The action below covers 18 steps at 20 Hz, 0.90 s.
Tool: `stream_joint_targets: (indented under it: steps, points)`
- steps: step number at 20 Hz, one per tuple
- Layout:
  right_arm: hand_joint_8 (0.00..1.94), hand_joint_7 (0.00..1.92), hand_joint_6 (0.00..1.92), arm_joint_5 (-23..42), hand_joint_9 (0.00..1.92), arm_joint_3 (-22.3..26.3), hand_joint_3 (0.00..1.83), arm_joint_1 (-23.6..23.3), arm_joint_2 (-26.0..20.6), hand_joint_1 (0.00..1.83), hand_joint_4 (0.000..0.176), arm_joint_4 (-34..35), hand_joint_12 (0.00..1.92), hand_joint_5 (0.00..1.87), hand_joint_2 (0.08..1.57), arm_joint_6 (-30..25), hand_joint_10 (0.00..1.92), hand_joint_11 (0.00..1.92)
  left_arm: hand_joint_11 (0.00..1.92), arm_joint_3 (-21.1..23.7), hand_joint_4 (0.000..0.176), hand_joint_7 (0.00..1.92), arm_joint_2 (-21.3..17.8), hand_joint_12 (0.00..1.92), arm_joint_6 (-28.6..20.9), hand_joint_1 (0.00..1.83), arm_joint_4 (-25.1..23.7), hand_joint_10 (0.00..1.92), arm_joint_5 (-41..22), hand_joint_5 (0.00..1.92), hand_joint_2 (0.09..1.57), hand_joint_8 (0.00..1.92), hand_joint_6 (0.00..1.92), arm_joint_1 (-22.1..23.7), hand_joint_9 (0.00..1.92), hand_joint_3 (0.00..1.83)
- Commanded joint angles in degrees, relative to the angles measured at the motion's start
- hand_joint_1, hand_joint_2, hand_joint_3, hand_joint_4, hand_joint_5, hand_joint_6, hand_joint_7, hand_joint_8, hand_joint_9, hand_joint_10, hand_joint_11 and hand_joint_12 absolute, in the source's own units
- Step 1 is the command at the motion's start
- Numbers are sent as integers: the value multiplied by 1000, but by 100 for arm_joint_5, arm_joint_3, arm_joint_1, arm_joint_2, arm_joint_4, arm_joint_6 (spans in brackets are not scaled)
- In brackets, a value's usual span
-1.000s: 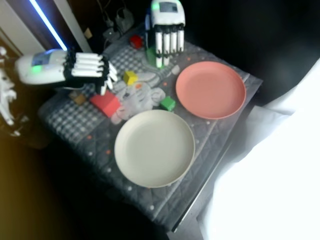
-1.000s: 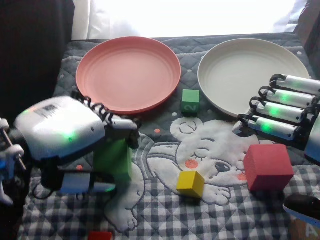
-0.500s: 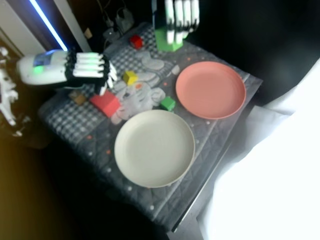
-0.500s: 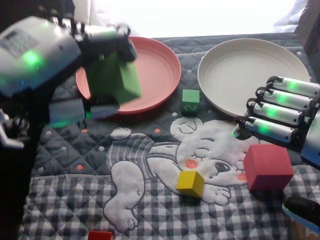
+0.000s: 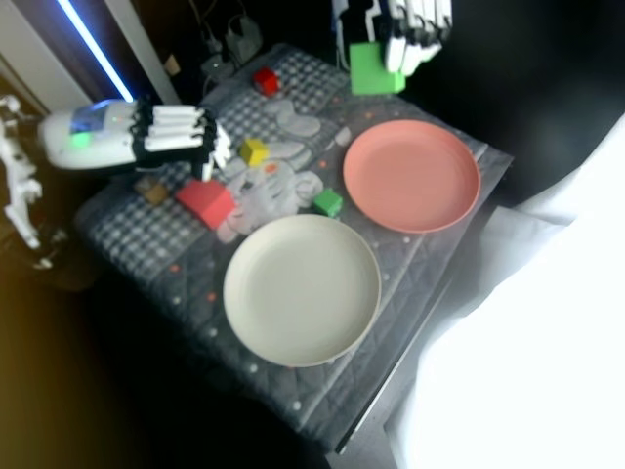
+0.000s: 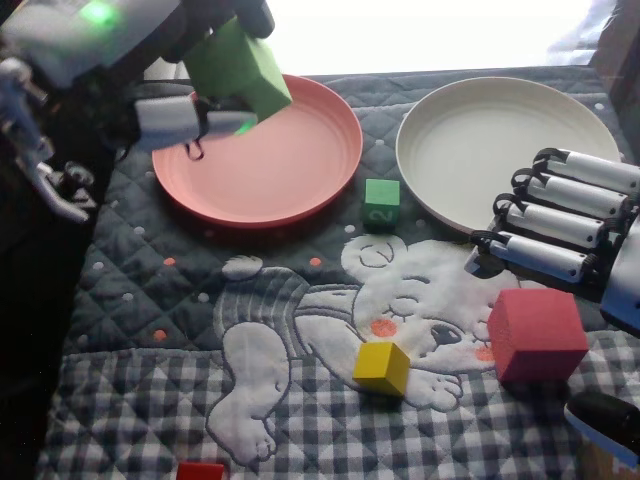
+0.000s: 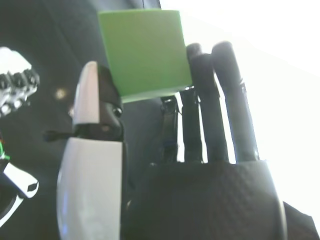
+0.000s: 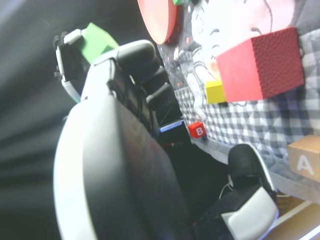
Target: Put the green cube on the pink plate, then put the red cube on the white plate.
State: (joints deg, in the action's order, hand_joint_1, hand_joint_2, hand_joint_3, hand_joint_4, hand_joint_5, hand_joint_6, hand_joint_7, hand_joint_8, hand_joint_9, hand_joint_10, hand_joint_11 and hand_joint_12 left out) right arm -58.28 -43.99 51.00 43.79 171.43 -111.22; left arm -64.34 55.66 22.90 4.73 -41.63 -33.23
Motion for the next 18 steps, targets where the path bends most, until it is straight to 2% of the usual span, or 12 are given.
stream_joint_targets:
  steps: [1, 2, 3, 4, 7, 8, 10, 14, 15, 16, 17, 18]
  points:
    - [1097, 89, 1062, -677, 1, -11, 1114, -35, 9, 706, 0, 97, 1907, 91, 361, -28, 1343, 0, 734, -111, 0, 896, 99, 1345, -10, 1352, 30, 1348, -353, 723, 1174, 1135, 1175, 185, 878, 0]
    - [1098, 89, 1066, -677, 0, -14, 1112, -35, 14, 720, 0, 97, 1913, 94, 356, -28, 1342, 0, 653, -247, 0, 889, 219, 1467, -10, 1218, 52, 1114, -132, 752, 1196, 1241, 1189, 302, 815, 0]
    - [1080, 97, 1046, -677, 0, -19, 1129, -34, 25, 709, 0, 97, 1913, 101, 336, -30, 1330, 0, 611, -381, 0, 869, 336, 1609, -10, 1184, 167, 1097, 108, 744, 1210, 1311, 1212, 398, 787, 0]
    - [1080, 97, 1046, -677, 0, -20, 1129, -34, 28, 709, 0, 97, 1913, 101, 336, -32, 1330, 0, 611, -461, 0, 869, 414, 1609, -10, 1184, 283, 1097, 234, 744, 1210, 1311, 1212, 417, 787, 0]
    - [1014, 109, 986, -677, 0, -33, 1120, -35, 42, 749, 0, 97, 1869, 124, 321, -37, 1261, 0, 840, -772, 0, 849, 642, 1832, -10, 1208, 508, 1449, 554, 677, 1237, 1461, 1203, 429, 884, 2]
    - [998, 117, 975, -677, 2, -35, 1104, -35, 44, 736, 0, 96, 1873, 121, 335, -39, 1270, 0, 855, -895, 0, 844, 725, 1842, -10, 1211, 568, 1487, 715, 689, 1236, 1477, 1180, 441, 881, 0]
    - [1005, 125, 970, -677, 15, -35, 1079, -35, 43, 719, 0, 96, 1879, 123, 373, -41, 1282, 0, 722, -1021, 0, 857, 799, 1727, -10, 1206, 609, 1346, 922, 702, 1228, 1419, 1219, 446, 810, 0]
    - [1004, 124, 963, -677, 23, -35, 1061, -35, 40, 729, 0, 96, 1862, 111, 394, -44, 1275, 0, 669, -1181, 0, 833, 916, 1767, -10, 1203, 859, 1425, 1266, 662, 1248, 1469, 1267, 446, 756, 0]
    - [1014, 134, 977, -677, 32, -35, 1061, -35, 38, 731, 0, 96, 1857, 121, 388, -44, 1276, 0, 277, -1184, 0, 644, 919, 1715, -10, 1048, 864, 1149, 1281, 737, 1236, 1037, 1331, 445, 510, 3]
    - [1014, 134, 977, -677, 32, -34, 1061, -35, 31, 731, 0, 96, 1857, 121, 388, -45, 1276, 0, 277, -1183, 0, 644, 923, 1715, -10, 1048, 869, 1149, 1281, 737, 1236, 1037, 1331, 445, 510, 3]
    - [1016, 114, 993, -677, 8, -34, 1077, -35, 30, 740, 0, 96, 1868, 111, 375, -47, 1282, 0, 10, -1188, 9, 392, 929, 1488, -10, 721, 883, 650, 1281, 481, 1020, 357, 456, 445, 220, 0]
    - [1014, 106, 991, -677, 10, -34, 1078, -35, 30, 702, 0, 96, 1867, 104, 385, -47, 1283, 0, 1, -1194, 31, 219, 930, 1060, -10, 612, 908, 270, 1289, 364, 921, 117, 220, 445, 107, 0]
